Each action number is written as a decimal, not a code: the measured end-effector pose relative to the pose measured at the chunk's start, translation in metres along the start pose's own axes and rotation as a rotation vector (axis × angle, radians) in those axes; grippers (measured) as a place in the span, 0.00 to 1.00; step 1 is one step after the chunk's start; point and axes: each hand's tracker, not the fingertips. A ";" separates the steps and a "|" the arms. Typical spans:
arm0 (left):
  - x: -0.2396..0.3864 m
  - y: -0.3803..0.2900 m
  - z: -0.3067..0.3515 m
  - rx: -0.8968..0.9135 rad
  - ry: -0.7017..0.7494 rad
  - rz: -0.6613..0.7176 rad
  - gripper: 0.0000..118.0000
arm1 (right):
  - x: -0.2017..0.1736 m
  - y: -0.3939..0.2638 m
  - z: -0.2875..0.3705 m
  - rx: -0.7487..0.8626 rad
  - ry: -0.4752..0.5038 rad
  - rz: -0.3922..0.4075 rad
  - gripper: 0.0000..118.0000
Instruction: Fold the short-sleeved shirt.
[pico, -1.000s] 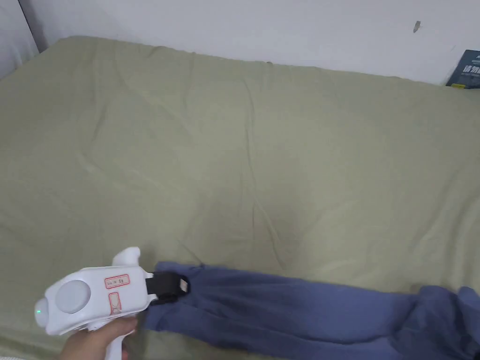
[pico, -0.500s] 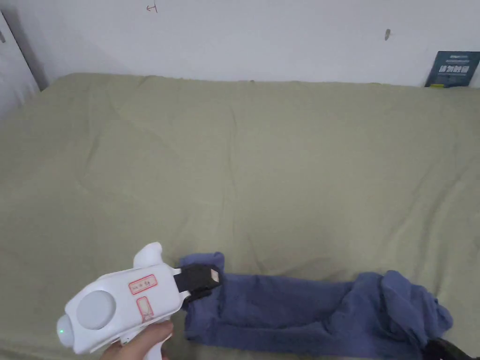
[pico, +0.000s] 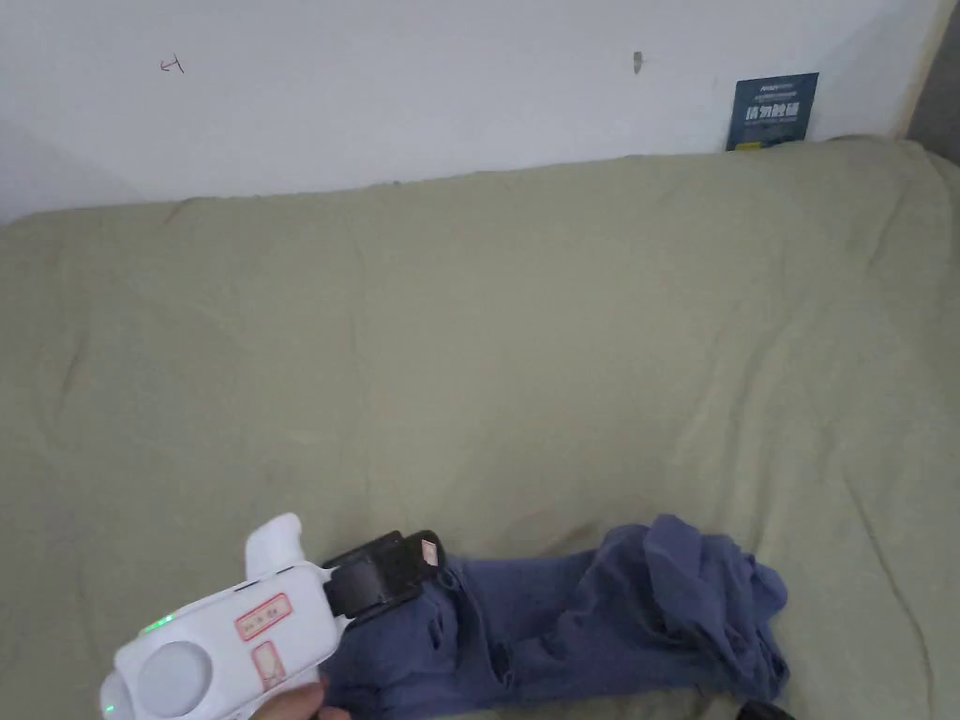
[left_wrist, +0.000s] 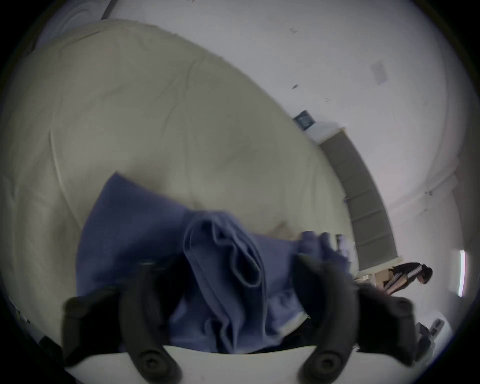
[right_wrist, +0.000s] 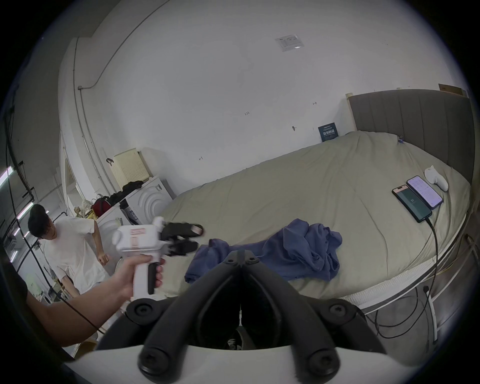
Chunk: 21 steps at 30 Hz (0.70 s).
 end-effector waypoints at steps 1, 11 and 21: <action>0.000 0.004 0.017 0.061 0.029 -0.019 0.81 | 0.000 -0.001 0.000 0.000 0.004 -0.004 0.00; -0.027 -0.011 -0.045 -0.187 0.178 0.006 0.15 | 0.002 -0.007 -0.008 -0.022 0.005 -0.023 0.00; 0.028 -0.046 -0.125 -0.266 0.123 -0.103 0.15 | 0.007 0.002 0.003 -0.002 -0.066 0.016 0.00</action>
